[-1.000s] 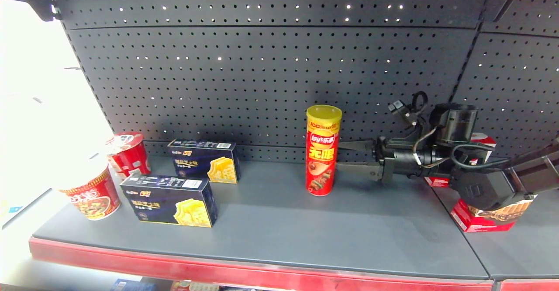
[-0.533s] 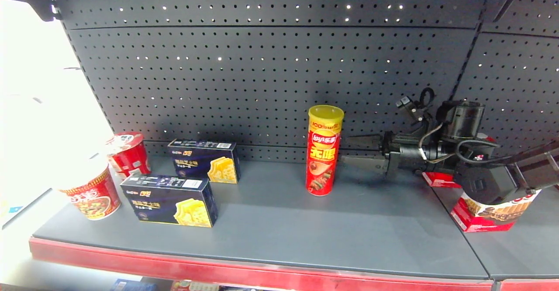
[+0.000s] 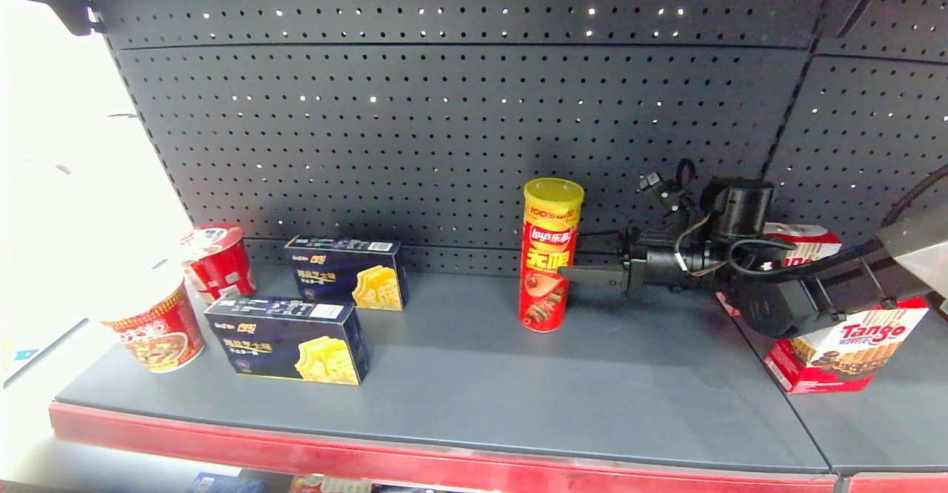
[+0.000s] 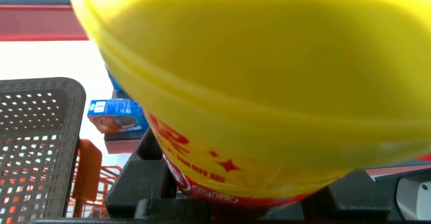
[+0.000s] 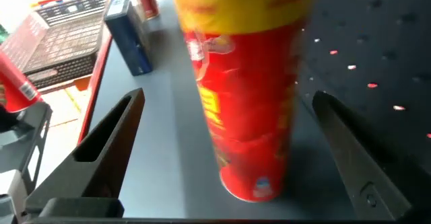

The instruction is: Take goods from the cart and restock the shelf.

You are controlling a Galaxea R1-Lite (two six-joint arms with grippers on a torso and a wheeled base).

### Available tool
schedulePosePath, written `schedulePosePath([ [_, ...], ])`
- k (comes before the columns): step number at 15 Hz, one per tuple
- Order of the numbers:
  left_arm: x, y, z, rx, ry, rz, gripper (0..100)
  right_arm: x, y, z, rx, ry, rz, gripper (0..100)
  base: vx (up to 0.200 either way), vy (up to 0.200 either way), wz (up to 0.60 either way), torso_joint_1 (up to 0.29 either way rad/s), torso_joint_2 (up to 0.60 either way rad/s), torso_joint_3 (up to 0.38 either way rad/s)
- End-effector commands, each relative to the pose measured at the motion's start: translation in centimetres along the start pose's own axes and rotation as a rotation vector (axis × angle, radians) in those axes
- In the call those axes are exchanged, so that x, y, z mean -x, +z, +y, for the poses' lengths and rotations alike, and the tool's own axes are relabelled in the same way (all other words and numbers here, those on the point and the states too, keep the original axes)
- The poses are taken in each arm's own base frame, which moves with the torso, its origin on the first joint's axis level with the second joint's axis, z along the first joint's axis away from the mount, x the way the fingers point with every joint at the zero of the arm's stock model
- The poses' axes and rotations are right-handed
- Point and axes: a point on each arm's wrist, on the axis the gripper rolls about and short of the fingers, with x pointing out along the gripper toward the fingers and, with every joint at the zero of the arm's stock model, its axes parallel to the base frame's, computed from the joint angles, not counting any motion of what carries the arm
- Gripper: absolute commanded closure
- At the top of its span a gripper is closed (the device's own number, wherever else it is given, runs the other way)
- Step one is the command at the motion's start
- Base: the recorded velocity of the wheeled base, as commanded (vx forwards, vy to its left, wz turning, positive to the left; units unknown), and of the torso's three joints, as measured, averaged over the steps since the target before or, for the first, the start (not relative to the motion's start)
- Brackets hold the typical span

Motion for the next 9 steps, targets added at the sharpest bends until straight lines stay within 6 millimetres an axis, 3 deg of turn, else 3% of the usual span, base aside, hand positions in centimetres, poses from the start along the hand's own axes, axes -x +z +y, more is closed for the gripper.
schedulePosePath([
  [1, 0.0, 0.0, 0.0, 0.001, 0.000, -0.001, 100, -1.2, -1.4, -0.7, -0.021, 0.017, 0.016, 0, 0.000, 0.000, 0.00, 0.000, 0.00, 0.000],
  [9, 0.0, 0.0, 0.0, 0.015, 0.005, 0.000, 100, -4.6, -4.6, -2.3, -0.054, 0.056, 0.043, 0, 0.000, 0.000, 0.00, 0.000, 0.00, 0.000],
])
